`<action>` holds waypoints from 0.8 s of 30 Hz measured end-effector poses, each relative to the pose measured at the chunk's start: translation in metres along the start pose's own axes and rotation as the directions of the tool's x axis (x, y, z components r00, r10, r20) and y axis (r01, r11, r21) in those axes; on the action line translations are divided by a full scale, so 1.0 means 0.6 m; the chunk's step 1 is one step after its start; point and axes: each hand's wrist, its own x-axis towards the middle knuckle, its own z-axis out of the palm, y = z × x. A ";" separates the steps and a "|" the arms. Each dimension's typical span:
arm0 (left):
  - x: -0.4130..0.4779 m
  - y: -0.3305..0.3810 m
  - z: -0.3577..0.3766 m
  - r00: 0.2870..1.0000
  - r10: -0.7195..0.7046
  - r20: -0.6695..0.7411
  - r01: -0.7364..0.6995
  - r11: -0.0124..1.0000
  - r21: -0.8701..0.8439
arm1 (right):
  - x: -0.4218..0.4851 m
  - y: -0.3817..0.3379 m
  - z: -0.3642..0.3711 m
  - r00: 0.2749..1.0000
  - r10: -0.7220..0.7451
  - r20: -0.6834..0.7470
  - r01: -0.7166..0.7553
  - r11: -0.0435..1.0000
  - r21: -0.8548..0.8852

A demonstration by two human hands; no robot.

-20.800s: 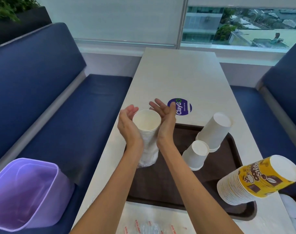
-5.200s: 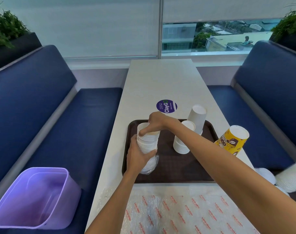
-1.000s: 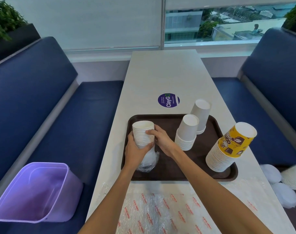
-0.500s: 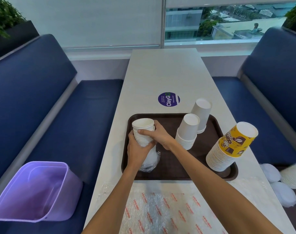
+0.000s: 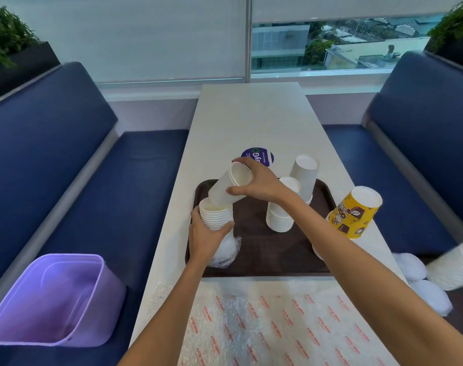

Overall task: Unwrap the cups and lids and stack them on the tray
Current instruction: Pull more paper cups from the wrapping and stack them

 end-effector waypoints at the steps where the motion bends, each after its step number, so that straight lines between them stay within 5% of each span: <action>1: -0.004 0.002 -0.001 1.000 0.007 0.000 -0.007 1.000 -0.003 | -0.007 0.001 -0.008 1.000 0.011 0.026 -0.009 0.999 -0.046; 11: -0.022 0.005 -0.006 0.999 0.021 -0.045 -0.020 0.999 0.028 | -0.044 0.011 -0.014 0.980 0.075 0.183 -0.014 0.949 -0.316; 15: -0.025 0.002 -0.008 0.999 0.026 -0.021 -0.026 1.000 -0.005 | -0.055 0.010 -0.021 0.998 0.022 -0.063 -0.031 0.988 -0.154; 19: -0.027 0.005 -0.003 1.000 0.019 -0.001 -0.019 1.000 0.000 | -0.067 0.023 -0.045 0.890 0.084 -0.448 -0.031 0.992 0.125; 24: -0.032 0.005 0.007 0.999 0.027 0.023 -0.027 0.999 0.034 | -0.068 0.071 -0.056 0.833 0.223 -0.506 -0.171 0.974 0.148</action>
